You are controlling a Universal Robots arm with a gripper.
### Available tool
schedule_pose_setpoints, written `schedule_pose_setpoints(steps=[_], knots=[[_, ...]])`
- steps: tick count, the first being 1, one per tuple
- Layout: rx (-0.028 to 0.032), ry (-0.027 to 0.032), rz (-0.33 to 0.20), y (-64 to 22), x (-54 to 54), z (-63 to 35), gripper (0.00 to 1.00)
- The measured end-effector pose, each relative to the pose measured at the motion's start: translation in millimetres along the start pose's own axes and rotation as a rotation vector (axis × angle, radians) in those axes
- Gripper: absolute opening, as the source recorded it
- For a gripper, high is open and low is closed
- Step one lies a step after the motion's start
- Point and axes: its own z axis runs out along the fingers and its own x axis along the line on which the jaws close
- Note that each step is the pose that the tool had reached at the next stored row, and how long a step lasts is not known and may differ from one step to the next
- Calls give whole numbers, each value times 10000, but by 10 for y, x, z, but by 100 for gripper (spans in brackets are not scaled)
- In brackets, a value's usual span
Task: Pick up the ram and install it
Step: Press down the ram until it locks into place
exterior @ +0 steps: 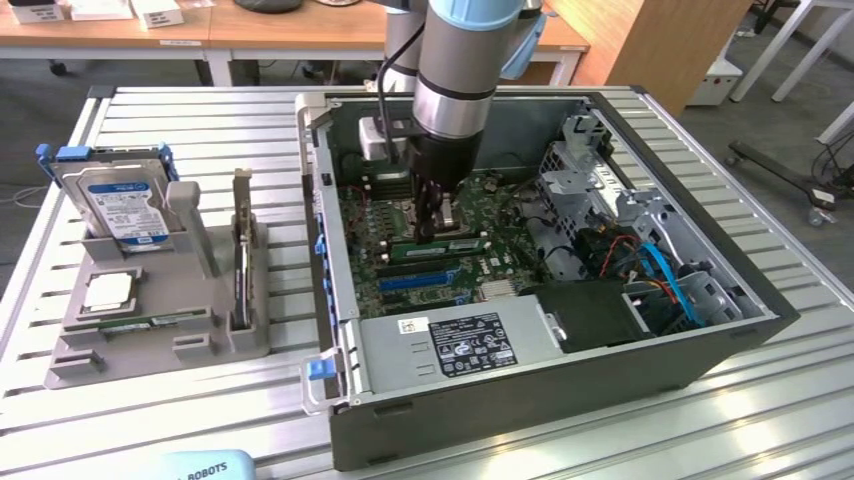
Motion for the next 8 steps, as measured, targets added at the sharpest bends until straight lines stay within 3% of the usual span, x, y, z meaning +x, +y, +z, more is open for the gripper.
schedule_pose_setpoints(steps=[8], knots=[[2, -4, -1, -1, -1, 18, 10]])
